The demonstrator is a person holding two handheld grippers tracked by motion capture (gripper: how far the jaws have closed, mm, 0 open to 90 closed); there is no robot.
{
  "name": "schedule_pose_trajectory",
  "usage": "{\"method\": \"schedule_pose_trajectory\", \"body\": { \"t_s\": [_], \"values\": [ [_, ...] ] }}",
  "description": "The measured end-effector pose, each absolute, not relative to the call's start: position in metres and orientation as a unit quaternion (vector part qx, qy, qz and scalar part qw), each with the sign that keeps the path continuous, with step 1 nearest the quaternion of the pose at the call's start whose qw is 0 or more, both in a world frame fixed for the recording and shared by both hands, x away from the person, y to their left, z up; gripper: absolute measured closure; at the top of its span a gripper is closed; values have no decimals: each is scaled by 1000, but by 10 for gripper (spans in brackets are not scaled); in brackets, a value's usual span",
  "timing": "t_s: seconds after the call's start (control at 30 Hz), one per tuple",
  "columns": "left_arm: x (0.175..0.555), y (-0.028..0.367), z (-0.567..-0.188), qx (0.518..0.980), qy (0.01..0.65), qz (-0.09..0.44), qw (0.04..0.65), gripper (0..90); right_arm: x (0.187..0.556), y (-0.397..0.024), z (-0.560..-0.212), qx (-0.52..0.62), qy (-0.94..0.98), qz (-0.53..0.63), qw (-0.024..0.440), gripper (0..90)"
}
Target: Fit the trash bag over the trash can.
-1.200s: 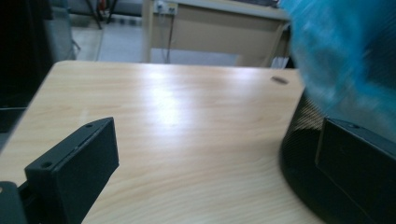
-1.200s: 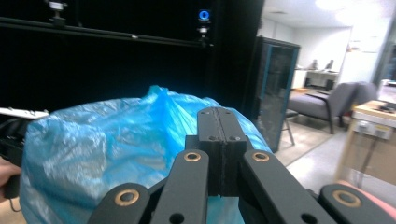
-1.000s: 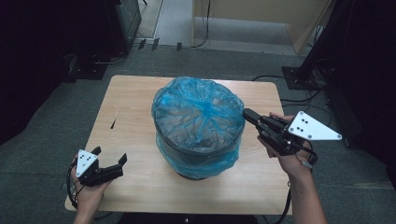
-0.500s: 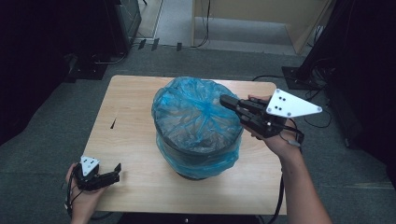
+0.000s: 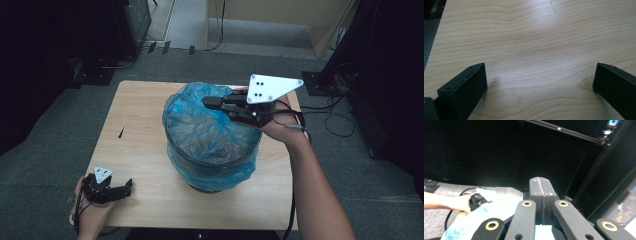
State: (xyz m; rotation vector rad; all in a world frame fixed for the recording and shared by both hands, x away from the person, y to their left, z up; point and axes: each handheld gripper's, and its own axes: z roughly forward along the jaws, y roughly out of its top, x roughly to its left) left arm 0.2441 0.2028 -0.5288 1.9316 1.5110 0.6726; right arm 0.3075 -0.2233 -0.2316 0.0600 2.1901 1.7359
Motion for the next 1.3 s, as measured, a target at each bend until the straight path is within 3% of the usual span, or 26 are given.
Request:
{"method": "schedule_pose_trajectory", "body": {
  "t_s": [0.27,0.63,0.73,0.9,1.0,1.1,1.3],
  "values": [
    [245,204,-529,724,572,246,298,0,320,-196,-251,-30,818,561,123,900],
    [245,205,-529,724,574,241,299,0,312,-146,-305,-131,934,332,9,900],
    [245,205,-529,724,574,241,299,0,313,-147,-303,-124,931,342,13,900],
    [245,205,-529,724,573,241,299,0,320,-169,-271,-96,895,435,34,900],
    [245,205,-529,724,573,241,299,0,326,-174,-259,-65,869,486,75,900],
    [245,205,-529,724,574,241,299,0,328,-158,-271,-57,889,439,119,900],
    [245,205,-529,723,574,241,299,0,312,-129,-314,-113,933,337,56,900]
  ]
}}
